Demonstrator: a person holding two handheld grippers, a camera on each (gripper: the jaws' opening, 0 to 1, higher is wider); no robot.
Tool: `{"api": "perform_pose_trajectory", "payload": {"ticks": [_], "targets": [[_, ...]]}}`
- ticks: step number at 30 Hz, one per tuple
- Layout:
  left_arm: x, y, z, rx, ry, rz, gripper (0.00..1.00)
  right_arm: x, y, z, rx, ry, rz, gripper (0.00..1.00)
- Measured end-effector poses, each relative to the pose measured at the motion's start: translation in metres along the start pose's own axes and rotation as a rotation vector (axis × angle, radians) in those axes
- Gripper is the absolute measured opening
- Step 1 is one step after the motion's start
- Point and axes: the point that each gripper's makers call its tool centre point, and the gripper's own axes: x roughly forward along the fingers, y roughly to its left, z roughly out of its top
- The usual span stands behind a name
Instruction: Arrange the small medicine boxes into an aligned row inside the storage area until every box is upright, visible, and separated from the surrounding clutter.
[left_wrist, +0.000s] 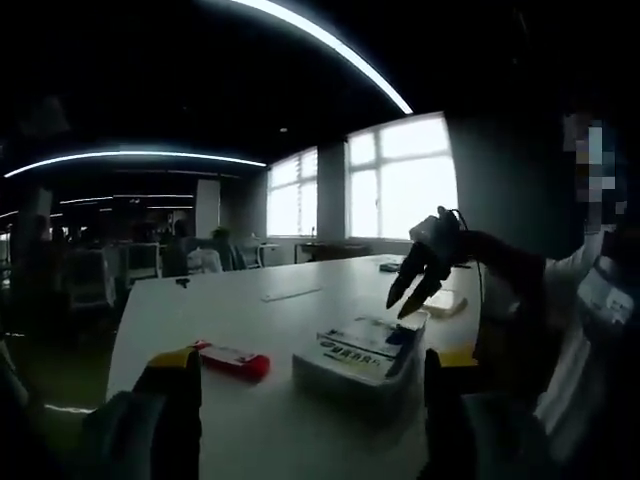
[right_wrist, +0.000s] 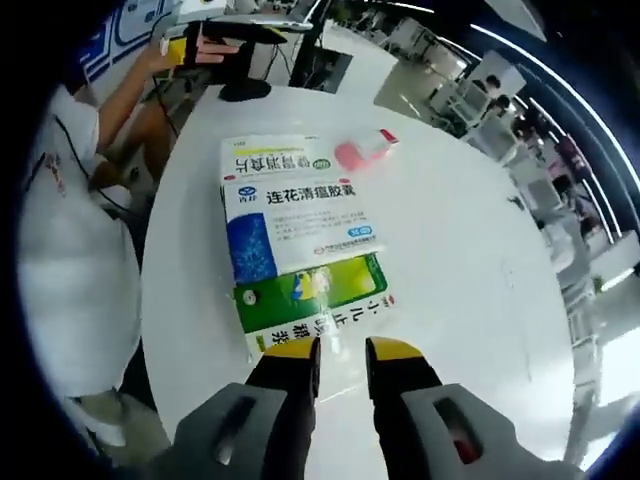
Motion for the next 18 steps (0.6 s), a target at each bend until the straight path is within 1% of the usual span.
{"api": "perform_pose_trajectory", "payload": {"ticks": [2,4,5,7,8,9,10,11,12,13,14,16,17,18], "targets": [[-0.001,0.001,-0.001,-0.004,0.001,0.003,0.92,-0.005,-0.001,0.003,0.081,-0.066,-0.030,0.22],[-0.002,0.003,-0.003,-0.006,0.004,0.005,0.92,-0.010,-0.004,0.001,0.153,-0.105,-0.072,0.25],[-0.003,0.004,-0.003,-0.007,0.004,0.008,0.92,-0.013,-0.008,-0.001,0.221,-0.133,-0.102,0.26],[-0.004,0.005,-0.004,-0.013,0.000,0.011,0.92,-0.017,-0.013,-0.006,0.262,-0.144,-0.150,0.32],[-0.005,0.006,-0.004,-0.016,-0.001,0.012,0.92,-0.019,-0.014,-0.010,0.288,-0.160,-0.183,0.35],[-0.005,0.006,-0.004,-0.019,-0.001,0.013,0.92,-0.021,-0.015,-0.011,0.315,-0.184,-0.203,0.40],[-0.006,0.007,-0.004,-0.020,-0.002,0.015,0.92,-0.023,-0.013,-0.010,0.345,-0.221,-0.204,0.43],[-0.006,0.008,-0.004,-0.021,-0.002,0.018,0.92,-0.025,-0.009,-0.007,0.382,-0.259,-0.181,0.45],[-0.007,0.009,-0.005,-0.022,0.001,0.022,0.92,-0.028,-0.009,-0.002,0.418,-0.320,-0.174,0.50],[-0.007,0.010,-0.006,-0.023,0.003,0.024,0.92,-0.030,-0.008,0.001,0.459,-0.360,-0.171,0.53],[-0.008,0.011,-0.006,-0.025,0.004,0.026,0.92,-0.031,-0.005,0.000,0.474,-0.371,-0.161,0.54],[-0.009,0.011,-0.007,-0.033,0.004,0.026,0.92,-0.034,-0.007,0.004,0.464,-0.416,-0.189,0.58],[-0.010,0.011,-0.008,-0.036,0.003,0.026,0.92,-0.035,-0.003,0.002,0.458,-0.415,-0.189,0.64],[-0.010,0.011,-0.008,-0.038,0.003,0.027,0.92,-0.035,-0.005,0.003,0.459,-0.432,-0.205,0.70]]}}
